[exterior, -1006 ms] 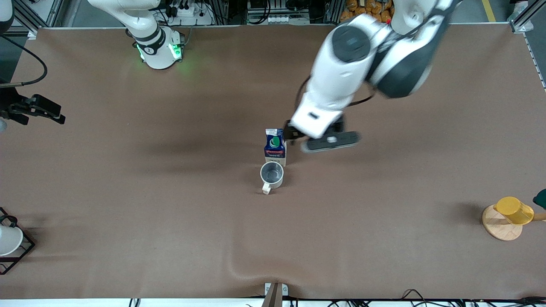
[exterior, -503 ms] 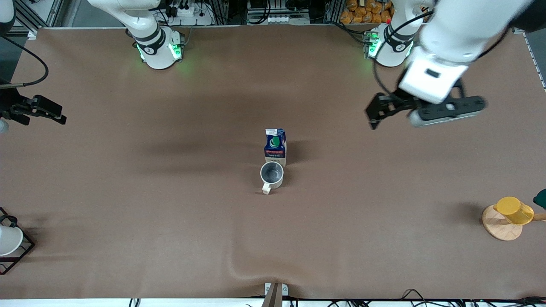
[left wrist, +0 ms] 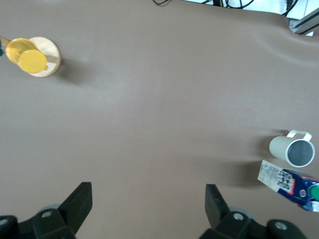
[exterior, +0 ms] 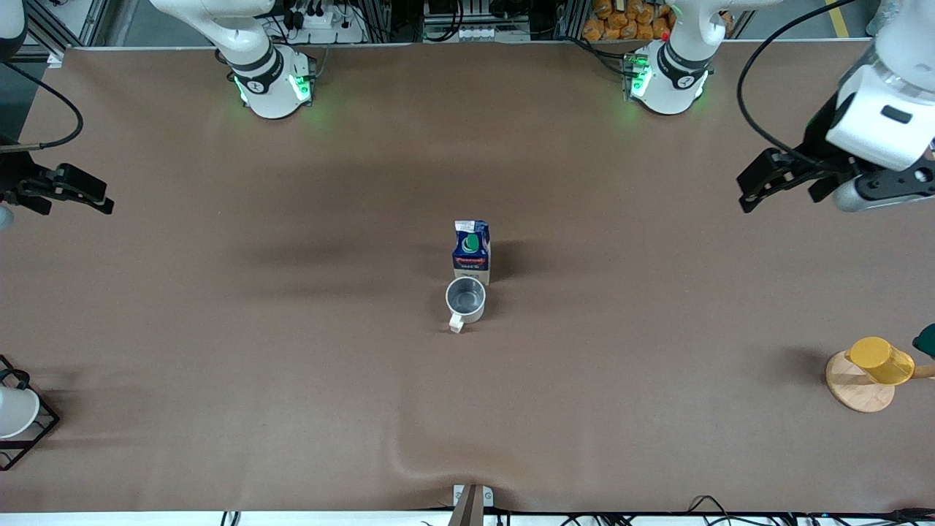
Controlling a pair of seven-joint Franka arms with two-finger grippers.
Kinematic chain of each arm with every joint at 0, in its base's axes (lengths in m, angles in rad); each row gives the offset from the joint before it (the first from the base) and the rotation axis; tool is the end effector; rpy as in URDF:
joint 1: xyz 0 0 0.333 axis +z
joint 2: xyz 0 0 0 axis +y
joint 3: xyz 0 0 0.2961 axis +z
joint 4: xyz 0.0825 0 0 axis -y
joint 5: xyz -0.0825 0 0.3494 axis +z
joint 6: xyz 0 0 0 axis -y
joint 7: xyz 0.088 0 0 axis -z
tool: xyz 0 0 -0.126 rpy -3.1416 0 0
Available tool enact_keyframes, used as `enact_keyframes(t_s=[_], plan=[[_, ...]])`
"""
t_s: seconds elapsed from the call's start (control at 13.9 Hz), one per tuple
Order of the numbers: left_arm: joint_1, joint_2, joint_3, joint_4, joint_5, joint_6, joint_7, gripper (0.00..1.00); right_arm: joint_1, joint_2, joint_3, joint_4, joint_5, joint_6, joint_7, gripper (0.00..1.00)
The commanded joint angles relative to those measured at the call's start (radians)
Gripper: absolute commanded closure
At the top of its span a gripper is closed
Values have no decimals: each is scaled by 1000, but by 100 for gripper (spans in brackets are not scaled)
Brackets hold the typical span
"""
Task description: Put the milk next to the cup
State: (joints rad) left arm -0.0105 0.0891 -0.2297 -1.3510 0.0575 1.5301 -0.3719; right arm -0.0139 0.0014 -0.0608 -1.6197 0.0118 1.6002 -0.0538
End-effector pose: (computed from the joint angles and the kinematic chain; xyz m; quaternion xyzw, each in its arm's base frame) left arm 0.5302 -0.1155 0.6316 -0.9964 -0.0691 -0.0495 0.0038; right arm 0.5200 -0.0374 0.5660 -0.9999 0.0107 0.0101 0.0065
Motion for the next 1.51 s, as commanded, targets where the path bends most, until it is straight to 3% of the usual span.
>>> enact_keyframes(t_s=[0.0, 0.57, 0.79, 0.93, 1.44], plan=[[-8, -58, 50, -68, 7, -2, 114, 0, -8, -14, 10, -5, 4, -2, 31, 0], [-45, -135, 151, -138, -21, -24, 139, 0, -14, -24, 9, 21, 13, -23, 15, 0], [-89, -219, 211, -279, -31, -4, 137, 0, -5, -24, 15, 20, 11, -23, 23, 0], [-86, -247, 214, -330, -82, 8, 137, 0, -9, -24, 13, 23, 13, -23, 17, 0], [-92, -243, 260, -323, -82, 32, 234, 0, -9, -18, 12, 32, 13, -22, 17, 0]])
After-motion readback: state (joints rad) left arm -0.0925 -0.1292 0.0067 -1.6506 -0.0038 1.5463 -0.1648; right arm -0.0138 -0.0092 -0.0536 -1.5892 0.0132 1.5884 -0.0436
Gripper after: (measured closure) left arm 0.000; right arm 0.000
